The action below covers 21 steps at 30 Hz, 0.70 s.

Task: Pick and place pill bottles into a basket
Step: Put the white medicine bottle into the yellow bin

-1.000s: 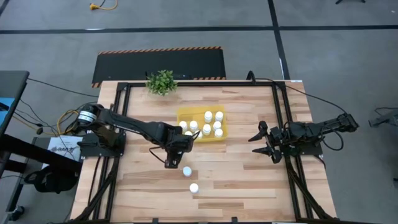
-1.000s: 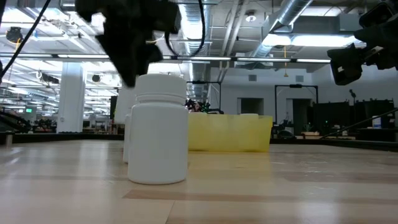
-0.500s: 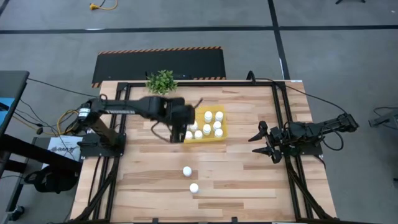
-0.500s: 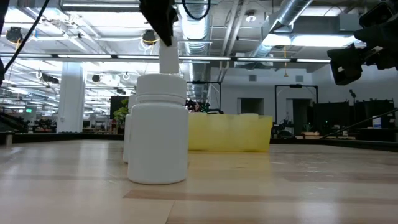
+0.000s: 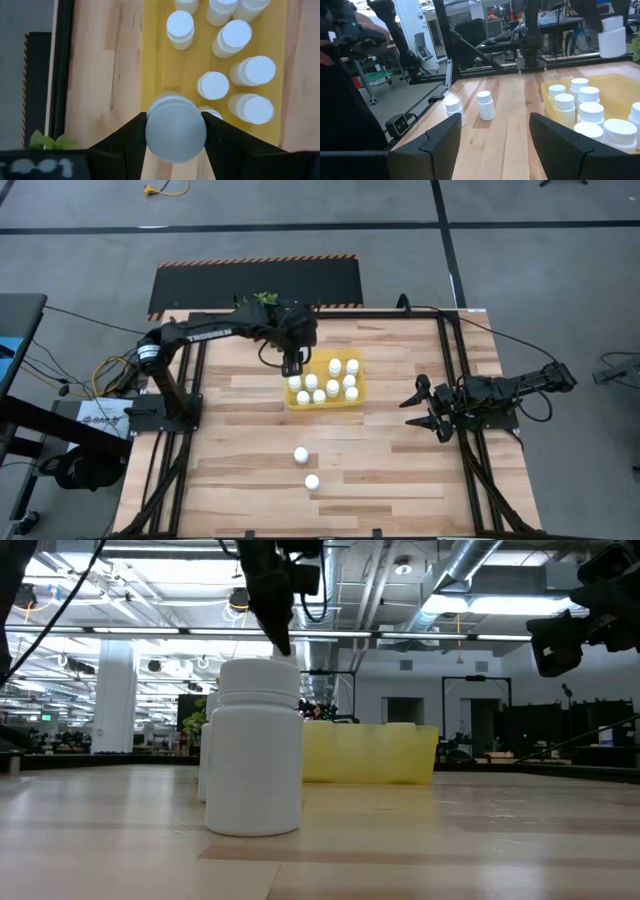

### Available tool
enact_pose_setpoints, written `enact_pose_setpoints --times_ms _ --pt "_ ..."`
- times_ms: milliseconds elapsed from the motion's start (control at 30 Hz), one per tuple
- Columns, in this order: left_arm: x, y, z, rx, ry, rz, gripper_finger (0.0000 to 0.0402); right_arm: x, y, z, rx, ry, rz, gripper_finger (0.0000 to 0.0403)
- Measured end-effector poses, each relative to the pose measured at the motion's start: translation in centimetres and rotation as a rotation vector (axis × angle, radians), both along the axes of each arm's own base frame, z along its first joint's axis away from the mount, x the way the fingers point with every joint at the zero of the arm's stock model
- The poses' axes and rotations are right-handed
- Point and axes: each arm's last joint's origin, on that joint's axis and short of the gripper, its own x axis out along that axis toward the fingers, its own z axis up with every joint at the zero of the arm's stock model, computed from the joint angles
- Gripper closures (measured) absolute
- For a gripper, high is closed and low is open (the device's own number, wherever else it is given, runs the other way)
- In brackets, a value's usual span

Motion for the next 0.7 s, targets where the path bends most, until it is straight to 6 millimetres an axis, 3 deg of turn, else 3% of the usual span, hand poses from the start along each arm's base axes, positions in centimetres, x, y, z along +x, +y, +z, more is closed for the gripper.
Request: enact_pose_setpoints --times_ms 267,700 --pt "0.3 2.2 -1.0 -0.021 -0.004 -0.016 0.0239 0.0 0.0 0.0 0.000 0.000 0.000 0.0177" --pt "0.4 2.4 -4.6 -0.076 0.002 -0.025 0.0239 0.0 0.0 0.0 0.000 0.000 0.000 0.0177"
